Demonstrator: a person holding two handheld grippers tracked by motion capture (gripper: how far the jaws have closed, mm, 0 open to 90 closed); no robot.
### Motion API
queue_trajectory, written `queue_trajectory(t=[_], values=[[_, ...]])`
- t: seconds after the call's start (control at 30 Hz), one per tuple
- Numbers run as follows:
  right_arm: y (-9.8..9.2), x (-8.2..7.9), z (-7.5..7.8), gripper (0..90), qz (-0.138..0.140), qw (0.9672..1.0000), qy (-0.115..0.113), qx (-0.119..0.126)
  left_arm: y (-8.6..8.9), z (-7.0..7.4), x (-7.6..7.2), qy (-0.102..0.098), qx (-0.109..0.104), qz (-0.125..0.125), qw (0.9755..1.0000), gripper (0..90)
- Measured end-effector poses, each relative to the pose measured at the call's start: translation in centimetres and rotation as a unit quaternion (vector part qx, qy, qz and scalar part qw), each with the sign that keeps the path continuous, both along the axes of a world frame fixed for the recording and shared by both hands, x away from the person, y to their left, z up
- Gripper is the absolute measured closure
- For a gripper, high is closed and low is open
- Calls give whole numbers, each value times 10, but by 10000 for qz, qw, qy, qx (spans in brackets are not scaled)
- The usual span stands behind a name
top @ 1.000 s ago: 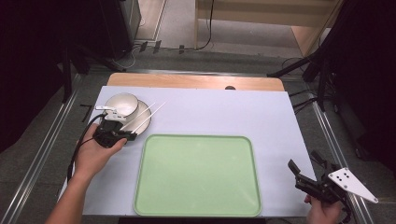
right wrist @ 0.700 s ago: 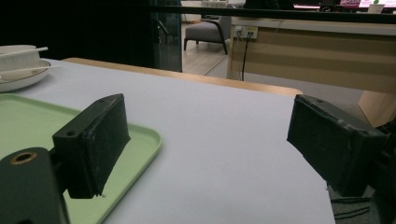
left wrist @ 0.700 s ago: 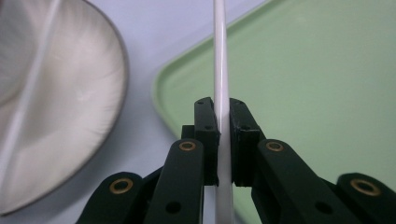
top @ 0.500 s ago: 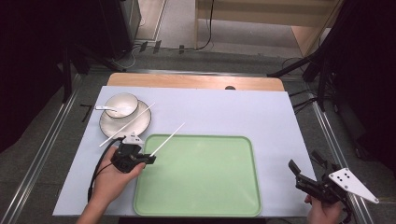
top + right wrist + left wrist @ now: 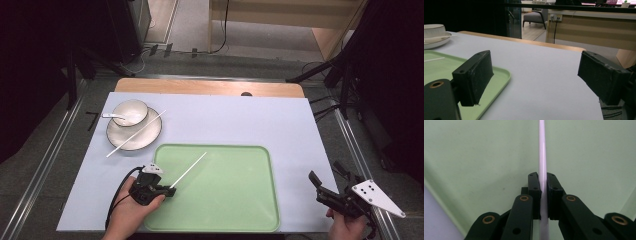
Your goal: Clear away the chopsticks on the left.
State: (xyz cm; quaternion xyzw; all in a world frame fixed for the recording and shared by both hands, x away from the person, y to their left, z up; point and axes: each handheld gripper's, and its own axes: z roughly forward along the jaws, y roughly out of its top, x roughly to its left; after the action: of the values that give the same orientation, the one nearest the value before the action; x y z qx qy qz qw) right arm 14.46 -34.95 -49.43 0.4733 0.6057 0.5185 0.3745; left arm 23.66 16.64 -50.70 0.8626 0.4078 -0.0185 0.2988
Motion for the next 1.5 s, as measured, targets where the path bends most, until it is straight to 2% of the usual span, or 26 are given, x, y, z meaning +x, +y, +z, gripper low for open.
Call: queue_trajectory(t=[0.1, 0.2, 0.63, 0.7, 0.73, 0.8, 0.83, 0.87, 0.9, 0.97, 1.03, 1.07, 1.13, 1.17, 1.2, 1.27, 1.3, 1.4, 1.43, 1.5], values=[[0, 0, 0, 128, 1, 10000, -3, 9, 0, -1, -2, -40, -45, 85, 9999, 853], [0, 0, 0, 128, -6, 10000, -2, 10, 3, -4, -4, -44, -186, 169, 9997, 851], [1, 0, 0, 129, -11, 10000, 6, 4, 3, -4, -7, -145, -182, 122, 9997, 817], [0, 0, 0, 129, -15, 10000, 2, 0, 2, -2, -7, -156, -170, 112, 9997, 742], [0, 0, 0, 129, -18, 10000, 9, 3, 2, 3, -4, -221, -126, 154, 9996, 713], [0, 0, 0, 129, -26, 10000, 4, 10, 2, 12, 2, -367, -380, 208, 9984, 755], [0, 0, 0, 129, -26, 10000, 4, 10, 2, 12, 2, -367, -380, 208, 9984, 790], [-1, 0, -1, 129, -37, 10000, 19, 14, -1, 17, 5, -457, -461, 206, 9977, 831], [-1, 0, -1, 129, -37, 10000, 19, 14, -5, 20, 7, -523, -476, 140, 9974, 831], [0, 1, -1, 129, -28, 10000, 40, 5, -19, 23, 13, -608, -462, -58, 9971, 900], [1, 1, -1, 129, -6, 10000, 36, 3, -35, 19, 19, -577, -440, -270, 9970, 900], [1, 1, -1, 129, -1, 10000, 35, -12, -51, 13, 25, -572, -382, -460, 9966, 900], [2, 1, -1, 129, -3, 10000, 40, -16, -66, 6, 30, -508, -312, -554, 9967, 900], [2, 1, -1, 129, -2, 10000, 39, -18, -66, 6, 30, -508, -312, -554, 9967, 900], [1, 1, -1, 129, -2, 10000, 38, -16, -76, 0, 34, -477, -203, -553, 9971, 900], [1, 1, -1, 129, -8, 10000, 45, -2, -79, -3, 36, -465, -153, -527, 9974, 900], [0, 0, -1, 129, -9, 10000, 26, 0, -81, -8, 39, -449, -52, -488, 9978, 900], [0, 0, -1, 129, -8, 10000, 29, -8, -78, -8, 41, -433, -84, -397, 9982, 900], [-1, 1, -2, 129, -8, 10000, 41, -1, -75, -7, 43, -502, 36, -292, 9983, 900], [-1, 1, -2, 129, -5, 10000, 40, -5, -72, -7, 44, -500, 28, -222, 9985, 900]])
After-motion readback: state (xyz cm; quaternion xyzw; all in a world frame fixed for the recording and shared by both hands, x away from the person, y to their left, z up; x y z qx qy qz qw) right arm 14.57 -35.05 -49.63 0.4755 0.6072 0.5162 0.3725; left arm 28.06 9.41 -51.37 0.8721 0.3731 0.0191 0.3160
